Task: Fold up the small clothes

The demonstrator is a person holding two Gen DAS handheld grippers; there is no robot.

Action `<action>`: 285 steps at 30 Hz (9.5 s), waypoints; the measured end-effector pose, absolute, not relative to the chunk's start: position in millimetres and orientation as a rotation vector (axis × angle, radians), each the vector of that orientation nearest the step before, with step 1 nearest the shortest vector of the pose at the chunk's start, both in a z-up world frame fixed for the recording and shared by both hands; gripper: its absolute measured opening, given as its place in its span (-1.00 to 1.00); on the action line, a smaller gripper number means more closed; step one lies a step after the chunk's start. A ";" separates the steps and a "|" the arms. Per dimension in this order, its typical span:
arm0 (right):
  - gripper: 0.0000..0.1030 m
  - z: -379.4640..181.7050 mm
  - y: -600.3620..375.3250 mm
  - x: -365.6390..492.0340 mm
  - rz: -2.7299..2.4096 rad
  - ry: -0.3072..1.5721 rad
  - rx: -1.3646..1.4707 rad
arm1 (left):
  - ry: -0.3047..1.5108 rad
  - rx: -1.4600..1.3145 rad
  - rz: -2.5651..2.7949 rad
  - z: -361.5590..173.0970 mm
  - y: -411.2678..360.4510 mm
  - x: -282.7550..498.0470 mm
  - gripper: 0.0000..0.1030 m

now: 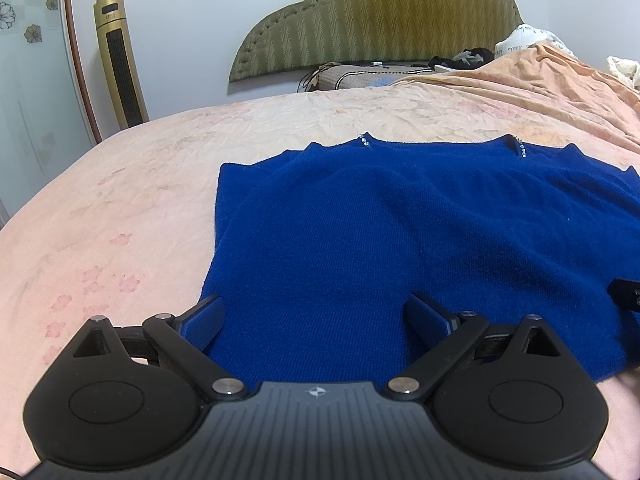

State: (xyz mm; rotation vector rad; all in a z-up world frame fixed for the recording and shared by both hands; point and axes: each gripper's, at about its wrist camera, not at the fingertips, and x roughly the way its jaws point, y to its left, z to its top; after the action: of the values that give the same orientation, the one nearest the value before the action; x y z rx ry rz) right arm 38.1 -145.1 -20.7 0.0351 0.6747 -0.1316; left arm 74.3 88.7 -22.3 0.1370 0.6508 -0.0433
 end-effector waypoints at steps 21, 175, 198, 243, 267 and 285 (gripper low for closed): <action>0.99 -20.7 -146.0 37.4 -0.131 0.673 0.034 | 0.667 0.155 -0.091 -7.4 96.8 73.5 0.95; -0.38 -21.4 -353.8 188.7 0.080 0.636 0.498 | 0.648 0.138 -0.505 10.4 -84.6 245.9 -0.66; -0.62 -46.5 -333.6 1.7 0.196 0.688 0.867 | 0.909 -0.230 -0.684 -7.1 11.4 100.6 -0.84; 0.00 -15.9 -238.2 -60.4 -0.120 0.600 0.281 | 0.787 0.161 -0.301 -6.2 -8.8 9.9 0.27; 0.49 -30.2 -218.3 -69.3 -0.132 0.609 0.082 | 0.684 0.167 -0.265 -21.8 -7.2 -8.3 0.66; 0.87 -31.3 -216.1 -70.8 -0.116 0.614 0.085 | 0.690 0.144 -0.249 -23.7 -3.3 -6.7 0.80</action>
State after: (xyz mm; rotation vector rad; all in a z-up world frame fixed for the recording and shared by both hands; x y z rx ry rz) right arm -70.8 -216.1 -31.3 0.0845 0.6142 -0.1157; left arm -6.7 -3.3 -23.7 0.1437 0.6903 -0.2488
